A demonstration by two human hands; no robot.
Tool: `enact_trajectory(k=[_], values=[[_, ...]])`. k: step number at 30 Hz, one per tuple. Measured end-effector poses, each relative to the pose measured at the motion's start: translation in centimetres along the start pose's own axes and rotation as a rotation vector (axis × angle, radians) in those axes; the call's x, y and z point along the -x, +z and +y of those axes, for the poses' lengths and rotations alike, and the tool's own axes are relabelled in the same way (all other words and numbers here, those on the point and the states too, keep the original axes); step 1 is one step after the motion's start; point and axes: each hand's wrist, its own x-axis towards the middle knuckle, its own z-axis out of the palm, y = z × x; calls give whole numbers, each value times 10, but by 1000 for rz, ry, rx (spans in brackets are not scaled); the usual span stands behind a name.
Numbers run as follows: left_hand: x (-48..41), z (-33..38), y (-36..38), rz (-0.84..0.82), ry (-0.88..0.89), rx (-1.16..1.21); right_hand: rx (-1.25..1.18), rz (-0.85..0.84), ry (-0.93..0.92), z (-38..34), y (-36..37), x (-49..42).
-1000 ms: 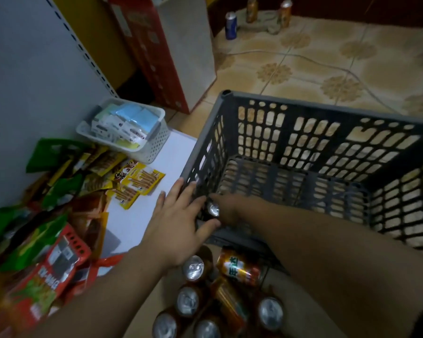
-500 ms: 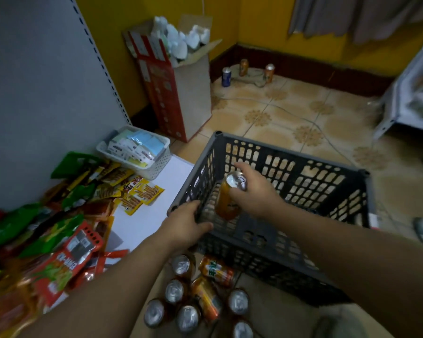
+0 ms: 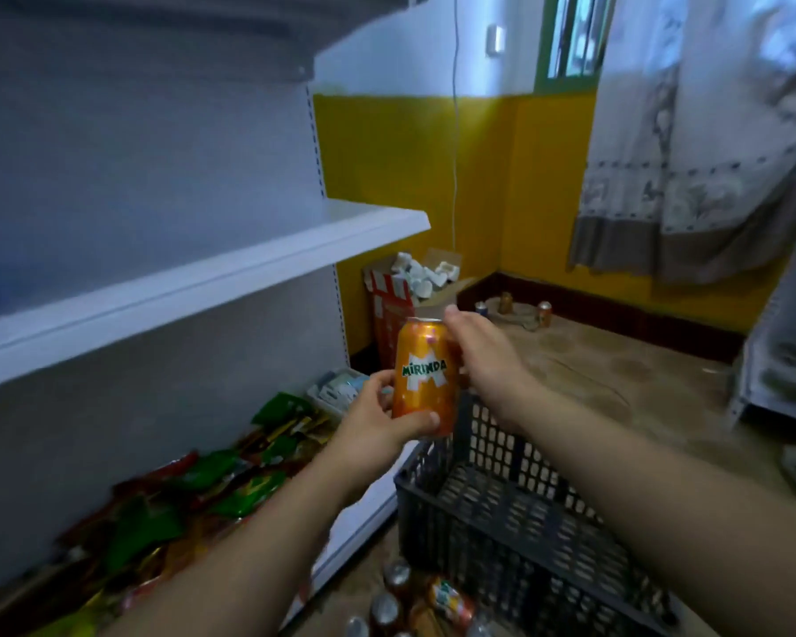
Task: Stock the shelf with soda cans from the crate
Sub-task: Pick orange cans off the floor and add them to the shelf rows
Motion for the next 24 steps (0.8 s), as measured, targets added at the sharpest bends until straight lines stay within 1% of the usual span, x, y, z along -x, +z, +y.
enact_trajectory(k=[3,5,6,8,10,12,13,14,15,17,18,20,22,24], values=[[39,37,-26,-14,21,154,30,-176,-19,-51,13,23],[63,56,-40,-20,86,131,91,-193,-94,-79,26,40],[73,65,-46,6,123,76,100,-174,-143,-92,34,50],[93,82,-60,124,189,-10,100,-147,-224,-117,50,69],[114,97,-76,206,218,22,81,-200,-244,-140,65,83],[136,110,-92,195,217,144,24,-328,-226,-165,75,96],[146,116,-101,171,222,190,19,-374,-236,-175,80,102],[155,121,-108,150,230,198,36,-383,-263,-184,86,107],[163,125,-115,146,241,152,60,-368,-297,-189,93,111],[177,135,-128,193,264,2,76,-337,-348,-197,110,119],[182,139,-135,234,261,-41,71,-348,-353,-200,118,122],[194,144,-152,294,242,-14,30,-419,-314,-204,135,125],[209,145,-171,300,223,84,9,-548,-242,-209,150,129],[222,142,-189,280,202,88,39,-634,-236,-211,168,134]])
